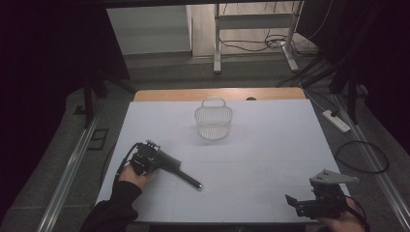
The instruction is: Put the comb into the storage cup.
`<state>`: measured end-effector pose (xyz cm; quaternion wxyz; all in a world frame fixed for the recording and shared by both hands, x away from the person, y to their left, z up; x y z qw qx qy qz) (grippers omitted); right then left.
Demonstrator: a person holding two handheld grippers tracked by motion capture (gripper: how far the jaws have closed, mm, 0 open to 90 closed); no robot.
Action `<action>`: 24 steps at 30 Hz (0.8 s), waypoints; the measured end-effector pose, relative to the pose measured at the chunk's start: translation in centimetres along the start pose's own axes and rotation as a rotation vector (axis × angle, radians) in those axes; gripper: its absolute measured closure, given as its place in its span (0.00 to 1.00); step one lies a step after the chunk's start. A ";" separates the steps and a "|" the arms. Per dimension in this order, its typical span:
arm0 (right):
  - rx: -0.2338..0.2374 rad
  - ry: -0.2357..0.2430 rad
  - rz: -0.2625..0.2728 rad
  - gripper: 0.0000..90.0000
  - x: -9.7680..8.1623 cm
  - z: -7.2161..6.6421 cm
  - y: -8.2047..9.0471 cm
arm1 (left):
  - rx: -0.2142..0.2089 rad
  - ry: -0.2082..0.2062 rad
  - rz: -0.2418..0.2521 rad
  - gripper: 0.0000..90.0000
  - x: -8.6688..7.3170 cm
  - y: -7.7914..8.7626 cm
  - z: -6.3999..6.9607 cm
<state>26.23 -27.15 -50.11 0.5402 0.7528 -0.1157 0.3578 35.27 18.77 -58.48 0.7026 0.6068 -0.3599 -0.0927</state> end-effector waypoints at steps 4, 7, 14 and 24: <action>-0.001 -0.001 -0.003 0.02 0.0 0.0 0.0 | 0.016 -0.009 0.015 0.99 1.1 -0.5 -0.2; 0.000 -0.002 -0.007 0.02 0.0 0.0 -0.1 | 0.025 -0.021 0.021 0.99 1.8 -0.8 -0.3; 0.002 -0.003 -0.009 0.02 0.0 0.0 -0.1 | 0.019 -0.030 0.036 0.99 3.2 -1.4 -0.3; 0.002 -0.004 -0.011 0.02 0.0 0.1 -0.1 | -0.019 -0.076 0.040 0.99 5.3 -2.5 0.9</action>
Point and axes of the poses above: each handheld gripper's, and its own axes: y roughly backward along the jaws, x roughly out of its top, z roughly to its right, the point moved 8 cm from there along -y, roughly forward along the jaws, and after that the axes turned 12 degrees about -y, right-handed, at the moved point
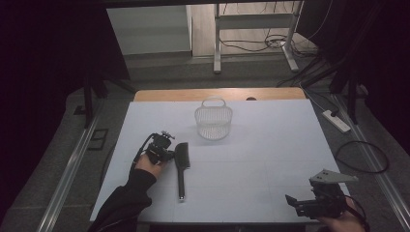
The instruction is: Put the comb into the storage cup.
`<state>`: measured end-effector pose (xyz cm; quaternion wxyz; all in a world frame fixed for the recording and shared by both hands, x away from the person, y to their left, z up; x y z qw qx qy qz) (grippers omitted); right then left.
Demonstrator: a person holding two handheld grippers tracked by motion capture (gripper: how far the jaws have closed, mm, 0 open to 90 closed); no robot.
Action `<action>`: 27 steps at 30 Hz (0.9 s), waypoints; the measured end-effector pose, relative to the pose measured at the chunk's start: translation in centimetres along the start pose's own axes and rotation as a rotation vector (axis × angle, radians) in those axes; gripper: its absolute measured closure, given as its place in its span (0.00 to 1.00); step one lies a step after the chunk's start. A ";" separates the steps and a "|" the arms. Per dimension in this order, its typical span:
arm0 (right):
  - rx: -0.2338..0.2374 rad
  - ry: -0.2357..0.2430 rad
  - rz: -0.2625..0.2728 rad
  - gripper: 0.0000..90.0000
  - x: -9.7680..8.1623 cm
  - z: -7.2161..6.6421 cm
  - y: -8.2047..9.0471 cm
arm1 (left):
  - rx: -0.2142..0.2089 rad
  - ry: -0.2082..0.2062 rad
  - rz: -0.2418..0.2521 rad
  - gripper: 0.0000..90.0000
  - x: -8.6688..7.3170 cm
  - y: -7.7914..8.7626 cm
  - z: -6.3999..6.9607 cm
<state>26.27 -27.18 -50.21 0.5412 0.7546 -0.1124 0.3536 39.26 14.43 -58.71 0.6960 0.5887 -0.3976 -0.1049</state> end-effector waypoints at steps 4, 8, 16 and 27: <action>0.000 -0.001 0.002 0.02 0.0 0.0 0.0 | -0.014 -0.020 0.001 0.99 0.7 -0.4 0.7; 0.001 -0.001 0.002 0.02 0.0 0.0 0.0 | -0.027 -0.030 0.003 0.99 1.2 -0.6 1.2; 0.000 -0.002 0.002 0.02 0.0 0.0 0.0 | -0.051 -0.051 0.008 0.99 2.0 -1.0 2.2; 0.002 0.000 0.012 0.02 0.0 0.0 0.1 | -0.068 -0.033 0.064 0.98 2.2 0.9 2.3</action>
Point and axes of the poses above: each handheld gripper's, and its own axes: y roughly backward along the jaws, x roughly out of its top, z roughly to its right, the point moved 8 cm from there along -y, roughly forward along the jaws, and after that the axes turned 12 degrees about -y, right-handed, at the moved point
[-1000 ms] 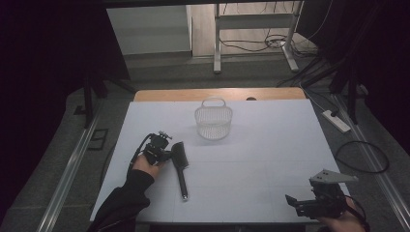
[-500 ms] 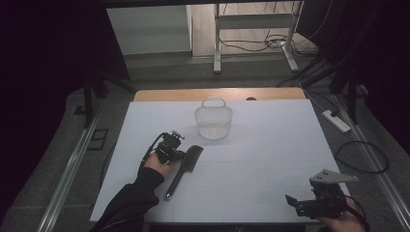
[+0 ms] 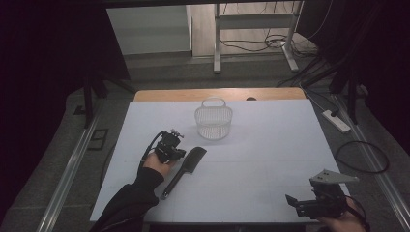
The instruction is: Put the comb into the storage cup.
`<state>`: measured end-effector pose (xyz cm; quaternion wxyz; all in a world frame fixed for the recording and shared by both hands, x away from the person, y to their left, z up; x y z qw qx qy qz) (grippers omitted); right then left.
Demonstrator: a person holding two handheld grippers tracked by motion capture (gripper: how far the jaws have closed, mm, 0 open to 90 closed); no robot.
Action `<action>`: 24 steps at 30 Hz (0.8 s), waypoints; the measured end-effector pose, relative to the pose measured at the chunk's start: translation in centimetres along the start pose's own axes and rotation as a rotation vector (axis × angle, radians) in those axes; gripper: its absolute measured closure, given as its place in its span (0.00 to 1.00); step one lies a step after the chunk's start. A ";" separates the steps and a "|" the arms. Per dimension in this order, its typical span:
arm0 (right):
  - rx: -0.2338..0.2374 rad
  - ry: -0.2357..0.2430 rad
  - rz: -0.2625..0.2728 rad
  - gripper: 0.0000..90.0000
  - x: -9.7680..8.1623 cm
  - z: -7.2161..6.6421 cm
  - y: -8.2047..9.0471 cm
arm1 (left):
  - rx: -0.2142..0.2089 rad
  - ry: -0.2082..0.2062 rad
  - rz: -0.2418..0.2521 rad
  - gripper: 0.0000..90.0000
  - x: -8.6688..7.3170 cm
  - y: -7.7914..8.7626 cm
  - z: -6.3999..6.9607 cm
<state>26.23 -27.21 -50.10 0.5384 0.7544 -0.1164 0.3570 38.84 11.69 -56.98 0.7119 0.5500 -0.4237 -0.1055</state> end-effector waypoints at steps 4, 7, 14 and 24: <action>0.001 0.008 0.009 0.02 0.0 -0.1 0.1 | -0.016 -0.007 0.011 0.88 -0.2 0.8 0.7; 0.002 0.009 0.011 0.02 0.0 -0.1 0.1 | -0.017 -0.008 0.011 0.81 -0.4 1.1 0.9; 0.002 0.013 0.021 0.01 0.1 -0.2 0.2 | -0.012 0.014 0.020 0.57 -1.5 2.3 0.8; 0.004 0.017 0.032 0.01 0.2 -0.2 0.3 | 0.004 0.010 0.079 0.26 -2.1 4.0 1.5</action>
Point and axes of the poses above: each handheld gripper's, and its own axes: y roughly backward along the jaws, x roughly out of its top, z roughly to its right, the point moved 8 cm from there along -y, roughly forward along the jaws, and after that the axes turned 12 degrees about -y, right-handed, at the moved point
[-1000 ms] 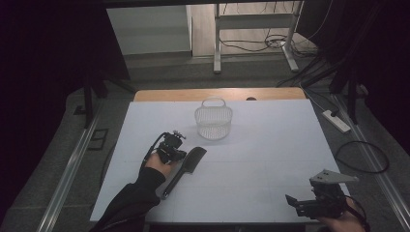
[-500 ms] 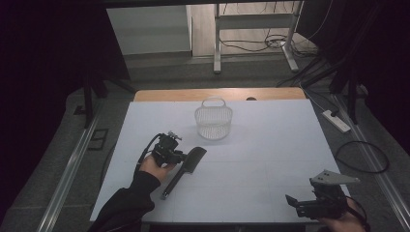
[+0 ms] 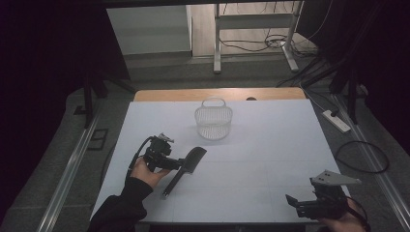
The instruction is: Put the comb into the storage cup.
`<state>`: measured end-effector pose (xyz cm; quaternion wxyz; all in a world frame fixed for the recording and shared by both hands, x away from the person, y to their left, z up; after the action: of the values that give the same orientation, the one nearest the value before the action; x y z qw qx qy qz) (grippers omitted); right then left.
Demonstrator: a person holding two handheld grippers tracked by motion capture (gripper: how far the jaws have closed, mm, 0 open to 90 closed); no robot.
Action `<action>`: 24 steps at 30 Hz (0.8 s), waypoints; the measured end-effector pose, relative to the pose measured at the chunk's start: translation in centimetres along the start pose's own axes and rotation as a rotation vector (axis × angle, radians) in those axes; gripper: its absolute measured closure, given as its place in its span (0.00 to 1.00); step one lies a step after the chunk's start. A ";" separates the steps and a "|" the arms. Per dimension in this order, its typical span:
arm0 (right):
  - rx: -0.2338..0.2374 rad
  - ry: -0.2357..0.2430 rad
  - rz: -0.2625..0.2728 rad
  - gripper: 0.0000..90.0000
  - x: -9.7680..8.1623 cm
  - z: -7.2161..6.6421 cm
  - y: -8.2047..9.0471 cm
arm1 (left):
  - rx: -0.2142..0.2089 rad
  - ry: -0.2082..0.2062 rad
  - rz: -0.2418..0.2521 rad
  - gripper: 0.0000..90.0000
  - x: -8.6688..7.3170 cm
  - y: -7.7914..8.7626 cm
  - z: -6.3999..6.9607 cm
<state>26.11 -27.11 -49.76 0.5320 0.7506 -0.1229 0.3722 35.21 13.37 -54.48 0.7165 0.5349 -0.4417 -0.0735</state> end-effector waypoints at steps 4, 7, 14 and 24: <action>0.001 0.000 0.000 0.01 0.0 0.0 0.0 | -0.002 0.007 0.000 0.18 -0.6 0.5 0.4; 0.000 0.001 -0.001 0.01 0.0 0.0 0.0 | 0.006 0.007 -0.006 0.13 -1.0 0.9 0.6; 0.000 0.006 -0.003 0.01 0.0 -0.1 -0.1 | 0.028 0.009 -0.008 0.00 -2.4 2.4 1.5; 0.001 0.009 -0.005 0.01 0.0 -0.1 -0.1 | 0.039 0.016 -0.003 0.00 -4.2 3.7 2.7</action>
<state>26.11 -27.02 -49.80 0.5330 0.7496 -0.1183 0.3742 29.43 15.45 -53.61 0.7094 0.5500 -0.4365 -0.0615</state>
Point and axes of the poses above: each handheld gripper's, and its own axes: y roughly backward along the jaws, x roughly out of its top, z roughly to its right, the point moved 8 cm from there along -y, roughly forward along the jaws, and after that the axes turned 12 degrees about -y, right-handed, at the moved point
